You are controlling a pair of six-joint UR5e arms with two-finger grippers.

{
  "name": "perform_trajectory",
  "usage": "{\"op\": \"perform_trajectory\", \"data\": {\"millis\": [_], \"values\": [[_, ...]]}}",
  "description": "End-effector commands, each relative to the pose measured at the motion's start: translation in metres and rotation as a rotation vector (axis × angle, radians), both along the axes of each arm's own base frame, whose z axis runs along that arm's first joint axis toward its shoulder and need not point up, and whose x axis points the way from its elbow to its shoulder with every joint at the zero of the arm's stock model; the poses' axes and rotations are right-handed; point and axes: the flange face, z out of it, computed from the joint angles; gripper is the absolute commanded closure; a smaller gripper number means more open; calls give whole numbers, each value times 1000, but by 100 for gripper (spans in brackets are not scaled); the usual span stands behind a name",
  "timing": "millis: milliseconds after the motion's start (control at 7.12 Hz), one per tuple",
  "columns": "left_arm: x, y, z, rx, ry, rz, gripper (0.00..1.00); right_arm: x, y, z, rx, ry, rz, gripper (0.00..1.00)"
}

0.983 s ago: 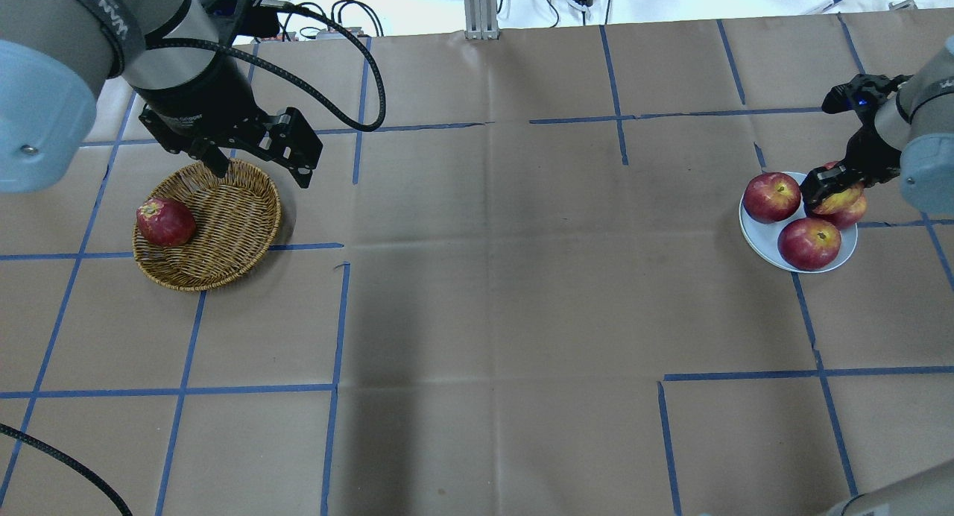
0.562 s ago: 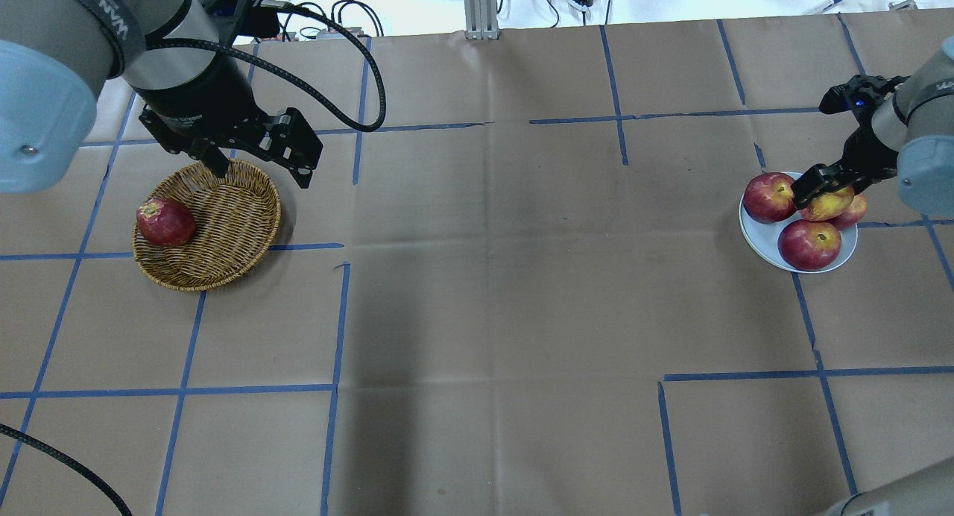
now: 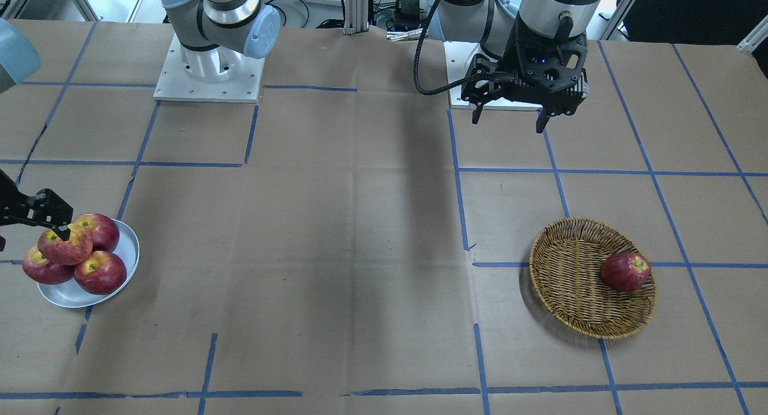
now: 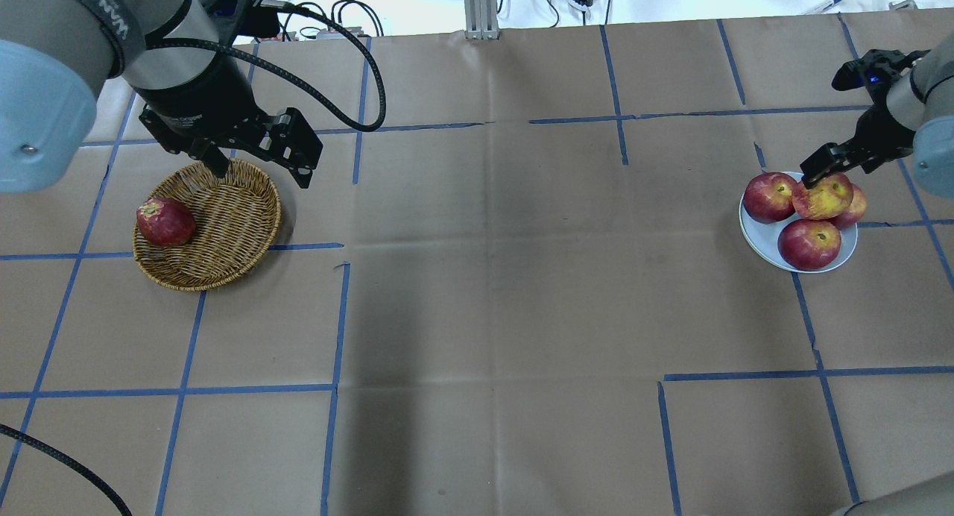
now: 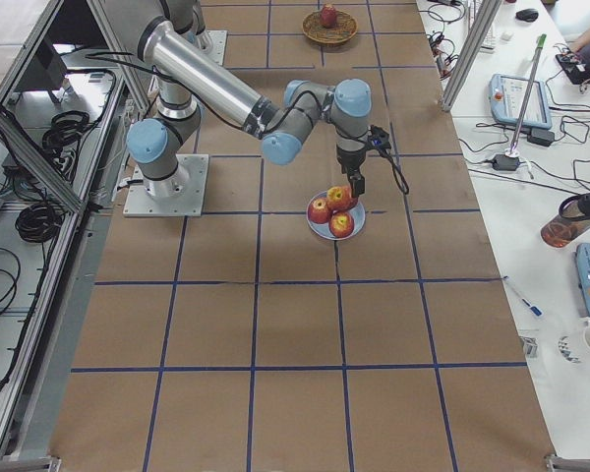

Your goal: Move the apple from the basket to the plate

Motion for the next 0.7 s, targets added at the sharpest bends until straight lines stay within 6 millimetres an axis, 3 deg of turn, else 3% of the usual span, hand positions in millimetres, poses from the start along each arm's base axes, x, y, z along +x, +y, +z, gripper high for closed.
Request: {"op": "perform_trajectory", "data": {"millis": [0,140,281,562], "values": [[0,1,0,5,-1,0,1,40,-7,63,44,-23,3,0],[0,1,0,5,-1,0,1,55,2,87,106,-49,-39,0],[0,1,-1,7,-1,0,1,84,13,109,117,-44,-81,0],[2,-2,-5,14,-4,0,1,152,32,123,146,-51,-165,0]]}}
